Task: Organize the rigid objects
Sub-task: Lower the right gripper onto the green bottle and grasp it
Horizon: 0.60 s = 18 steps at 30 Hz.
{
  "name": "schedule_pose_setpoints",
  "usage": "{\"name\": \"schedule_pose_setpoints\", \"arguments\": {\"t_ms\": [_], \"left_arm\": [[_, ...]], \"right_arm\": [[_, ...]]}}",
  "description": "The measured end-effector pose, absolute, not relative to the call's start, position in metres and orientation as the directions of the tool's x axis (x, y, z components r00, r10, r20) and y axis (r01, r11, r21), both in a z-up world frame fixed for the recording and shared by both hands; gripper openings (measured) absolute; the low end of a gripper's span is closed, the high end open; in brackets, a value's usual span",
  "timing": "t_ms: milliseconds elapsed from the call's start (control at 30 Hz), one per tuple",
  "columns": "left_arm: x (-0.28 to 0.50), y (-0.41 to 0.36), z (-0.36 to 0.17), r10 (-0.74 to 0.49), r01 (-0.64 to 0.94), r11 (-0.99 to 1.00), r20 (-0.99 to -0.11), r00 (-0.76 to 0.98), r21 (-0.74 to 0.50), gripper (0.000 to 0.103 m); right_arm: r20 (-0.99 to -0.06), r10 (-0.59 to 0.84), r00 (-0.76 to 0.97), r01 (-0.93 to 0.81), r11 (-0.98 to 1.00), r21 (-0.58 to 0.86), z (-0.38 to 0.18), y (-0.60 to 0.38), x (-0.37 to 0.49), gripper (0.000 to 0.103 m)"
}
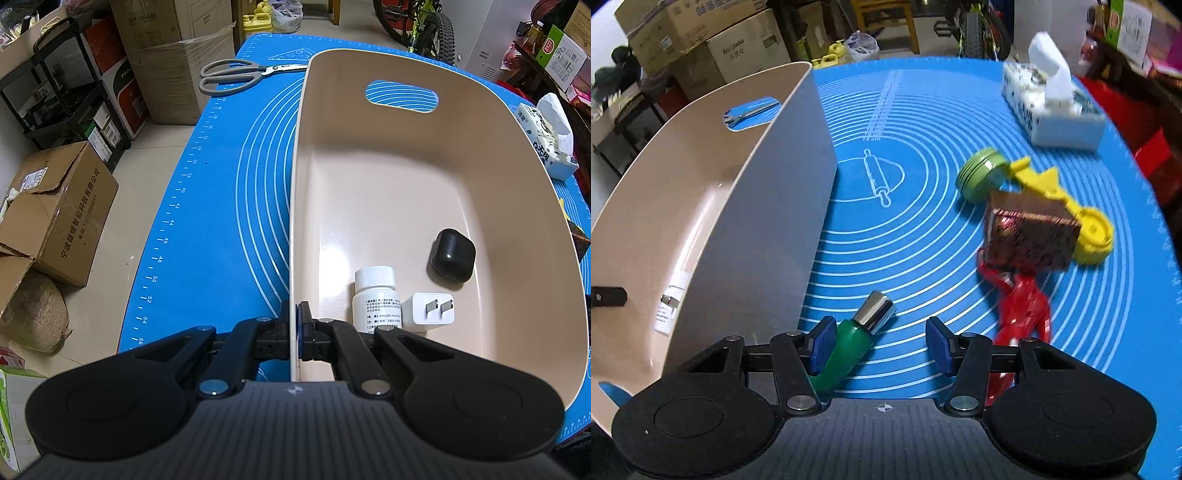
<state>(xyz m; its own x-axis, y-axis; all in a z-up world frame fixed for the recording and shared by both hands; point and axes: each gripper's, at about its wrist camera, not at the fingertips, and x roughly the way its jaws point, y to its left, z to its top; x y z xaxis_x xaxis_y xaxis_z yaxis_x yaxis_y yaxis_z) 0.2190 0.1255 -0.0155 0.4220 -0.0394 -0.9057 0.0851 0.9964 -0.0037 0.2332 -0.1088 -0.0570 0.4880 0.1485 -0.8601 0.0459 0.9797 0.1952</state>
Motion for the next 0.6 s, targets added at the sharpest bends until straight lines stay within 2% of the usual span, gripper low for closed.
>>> {"name": "schedule_pose_setpoints", "arguments": {"t_ms": [300, 600], "left_arm": [[0.219, 0.126, -0.015, -0.039, 0.085, 0.996, -0.906, 0.422, -0.003, 0.004], [0.219, 0.126, -0.016, -0.039, 0.085, 0.996, -0.906, 0.422, -0.004, 0.005]], "right_arm": [[-0.852, 0.21, 0.48, 0.09, 0.954, 0.286, -0.067, -0.112, 0.238, 0.063], [-0.883, 0.106, 0.458, 0.095, 0.981, 0.167, -0.053, -0.103, 0.234, 0.062]]}}
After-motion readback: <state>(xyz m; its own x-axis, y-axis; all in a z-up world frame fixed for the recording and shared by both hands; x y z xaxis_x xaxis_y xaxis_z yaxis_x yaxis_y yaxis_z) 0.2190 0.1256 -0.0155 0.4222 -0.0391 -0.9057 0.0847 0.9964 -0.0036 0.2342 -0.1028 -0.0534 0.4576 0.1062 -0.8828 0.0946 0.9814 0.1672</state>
